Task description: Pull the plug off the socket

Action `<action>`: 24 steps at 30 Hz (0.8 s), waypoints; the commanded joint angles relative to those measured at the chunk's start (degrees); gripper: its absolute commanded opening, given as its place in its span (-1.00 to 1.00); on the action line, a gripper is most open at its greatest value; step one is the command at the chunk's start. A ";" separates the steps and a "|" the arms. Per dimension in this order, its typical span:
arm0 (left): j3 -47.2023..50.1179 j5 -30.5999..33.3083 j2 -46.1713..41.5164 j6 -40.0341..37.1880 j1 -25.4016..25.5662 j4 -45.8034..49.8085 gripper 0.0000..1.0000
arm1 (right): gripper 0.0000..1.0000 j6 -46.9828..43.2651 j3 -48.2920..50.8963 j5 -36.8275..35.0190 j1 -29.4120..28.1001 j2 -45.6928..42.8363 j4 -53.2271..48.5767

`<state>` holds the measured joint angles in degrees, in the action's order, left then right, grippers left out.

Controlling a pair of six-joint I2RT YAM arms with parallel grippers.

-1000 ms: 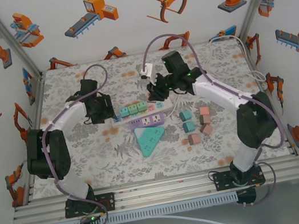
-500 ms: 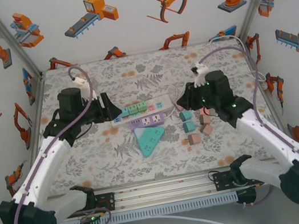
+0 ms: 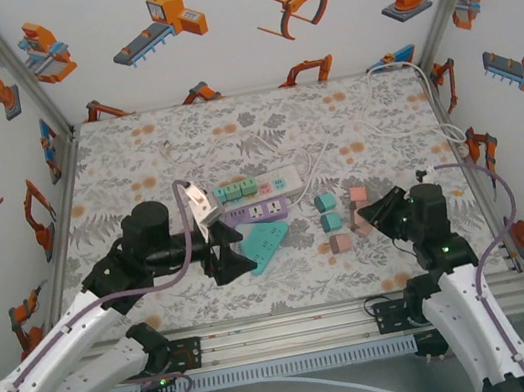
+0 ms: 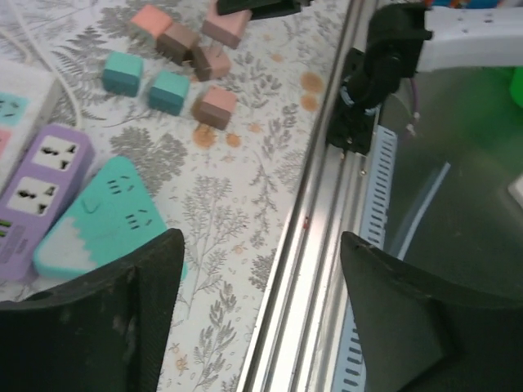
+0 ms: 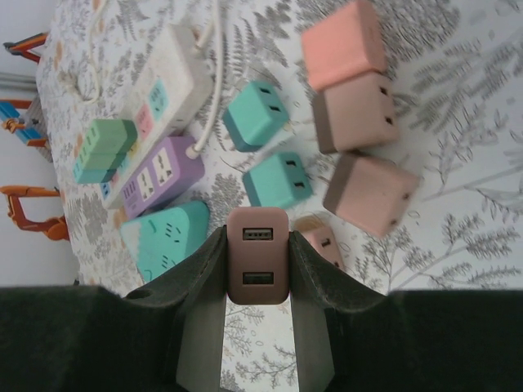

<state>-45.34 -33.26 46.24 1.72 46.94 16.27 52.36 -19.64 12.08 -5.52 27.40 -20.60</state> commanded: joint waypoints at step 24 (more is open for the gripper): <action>-2.15 3.31 6.13 -10.47 3.43 1.79 0.94 | -0.76 3.27 10.90 -5.83 0.42 -6.12 -3.57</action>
<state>-46.06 -30.00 52.01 -7.42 49.98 18.46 55.61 -10.28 7.40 -5.37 21.19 -25.74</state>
